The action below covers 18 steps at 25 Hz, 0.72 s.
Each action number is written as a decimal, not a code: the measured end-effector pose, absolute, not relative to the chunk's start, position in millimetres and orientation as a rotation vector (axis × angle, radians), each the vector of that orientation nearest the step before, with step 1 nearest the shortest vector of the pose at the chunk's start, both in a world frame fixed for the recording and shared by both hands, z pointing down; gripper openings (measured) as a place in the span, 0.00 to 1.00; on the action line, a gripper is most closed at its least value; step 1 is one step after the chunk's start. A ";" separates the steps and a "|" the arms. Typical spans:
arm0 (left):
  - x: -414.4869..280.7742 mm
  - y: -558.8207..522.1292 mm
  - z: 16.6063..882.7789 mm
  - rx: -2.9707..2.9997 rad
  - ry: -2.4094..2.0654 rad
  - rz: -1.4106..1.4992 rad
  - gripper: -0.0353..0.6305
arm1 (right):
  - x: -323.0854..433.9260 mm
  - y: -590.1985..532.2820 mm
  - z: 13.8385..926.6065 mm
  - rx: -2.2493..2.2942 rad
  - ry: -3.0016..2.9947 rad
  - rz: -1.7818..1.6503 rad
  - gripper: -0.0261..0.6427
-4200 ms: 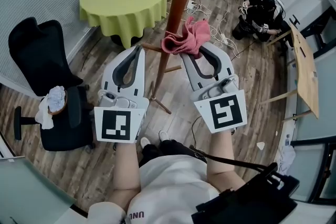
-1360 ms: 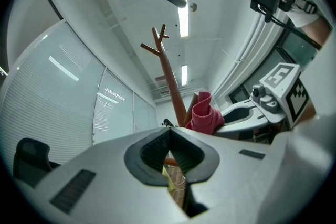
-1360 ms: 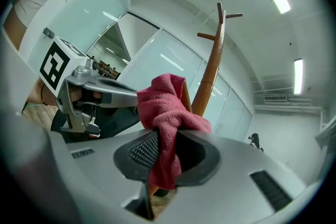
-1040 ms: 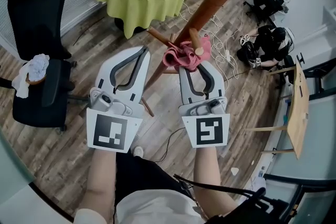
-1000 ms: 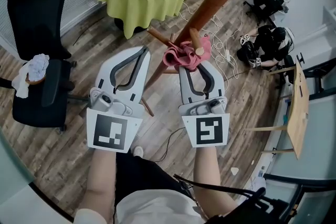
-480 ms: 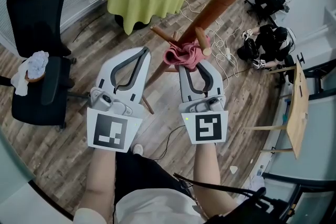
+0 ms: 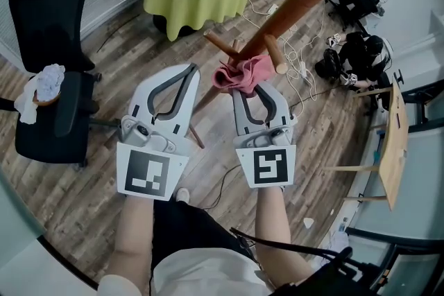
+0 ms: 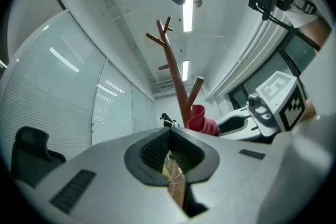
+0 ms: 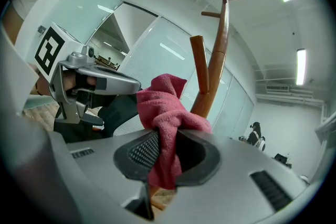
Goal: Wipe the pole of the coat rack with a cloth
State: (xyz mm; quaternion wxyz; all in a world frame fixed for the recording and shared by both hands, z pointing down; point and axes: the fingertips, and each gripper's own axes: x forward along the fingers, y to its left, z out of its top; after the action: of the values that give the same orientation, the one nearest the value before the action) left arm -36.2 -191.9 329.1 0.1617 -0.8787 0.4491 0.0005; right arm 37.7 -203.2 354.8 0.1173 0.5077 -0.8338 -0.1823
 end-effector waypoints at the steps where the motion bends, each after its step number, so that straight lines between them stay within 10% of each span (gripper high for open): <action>1: -36.0 -191.4 329.5 -2.511 1.283 0.002 0.07 | 37.6 -203.0 356.3 1.482 -2.439 -0.531 0.16; 18: -32.7 -191.8 346.2 -2.528 1.294 -0.033 0.07 | 38.3 -202.2 394.6 1.345 -2.374 -0.519 0.16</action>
State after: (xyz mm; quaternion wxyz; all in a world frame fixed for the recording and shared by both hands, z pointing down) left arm -32.7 -191.8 346.2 0.1503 -0.8800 0.4504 -0.0116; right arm 38.3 -202.2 394.6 0.1812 0.4762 -0.8406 -0.1838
